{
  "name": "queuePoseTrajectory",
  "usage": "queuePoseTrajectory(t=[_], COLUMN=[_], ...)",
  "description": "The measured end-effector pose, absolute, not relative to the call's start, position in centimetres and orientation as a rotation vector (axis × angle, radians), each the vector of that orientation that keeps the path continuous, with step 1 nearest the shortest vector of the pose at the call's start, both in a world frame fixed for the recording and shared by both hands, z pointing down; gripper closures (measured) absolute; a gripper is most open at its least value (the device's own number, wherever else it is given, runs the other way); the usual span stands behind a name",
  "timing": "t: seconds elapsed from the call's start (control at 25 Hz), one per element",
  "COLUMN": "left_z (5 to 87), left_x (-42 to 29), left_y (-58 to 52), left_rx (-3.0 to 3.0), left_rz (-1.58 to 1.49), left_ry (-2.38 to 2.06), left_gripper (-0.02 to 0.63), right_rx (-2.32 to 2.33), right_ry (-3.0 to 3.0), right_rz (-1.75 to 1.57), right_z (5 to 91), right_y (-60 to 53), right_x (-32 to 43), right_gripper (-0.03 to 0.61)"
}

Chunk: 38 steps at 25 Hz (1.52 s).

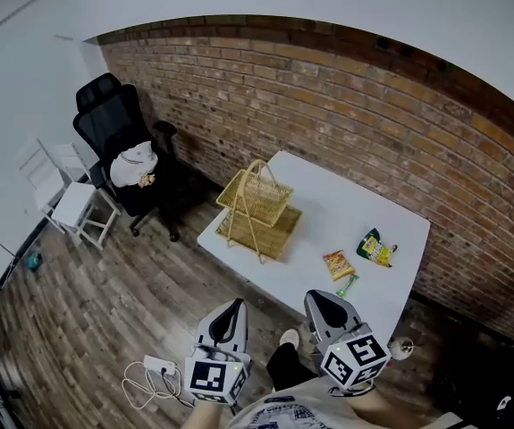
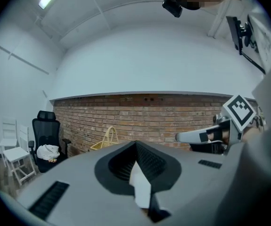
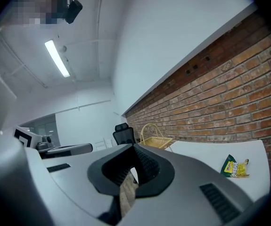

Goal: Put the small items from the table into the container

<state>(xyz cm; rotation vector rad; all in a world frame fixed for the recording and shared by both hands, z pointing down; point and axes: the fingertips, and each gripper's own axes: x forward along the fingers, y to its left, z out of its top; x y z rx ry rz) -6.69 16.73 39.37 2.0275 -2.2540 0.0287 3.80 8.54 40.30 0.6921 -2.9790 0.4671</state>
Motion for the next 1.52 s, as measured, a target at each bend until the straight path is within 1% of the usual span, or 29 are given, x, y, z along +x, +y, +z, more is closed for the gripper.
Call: queuePoseTrajectory(t=[0.36,0.6,0.84,1.12,1.52], left_z=[38.9,38.3,38.7,39.4,40.6], left_x=[-8.2,-6.4,-3.9,-1.0,3.6], left_y=[2.4,-7.9,-14.7,-17.9,-19.8], left_rx=[2.203,2.352,2.491,2.573,2.680], left_rz=[0.067,0.128,0.150,0.140,0.121], left_ry=[-2.095,-1.926,-1.779,-1.624,-1.409], left_gripper=[0.561,0.561,0.561,0.561,0.561], right_rx=[0.899,1.100,1.285,1.427,1.689], right_ry=[-2.956,-2.908,-2.859,-2.788,-2.613], right_rz=[0.485,0.525,0.519,0.486,0.474], right_z=[40.4,40.2,40.9,40.8,41.4], right_y=[-4.1,-12.5,-18.4,-19.7,-19.0], right_x=[2.8,4.9,7.5,10.4,15.3], right_gripper=[0.560,0.560,0.560,0.560,0.560])
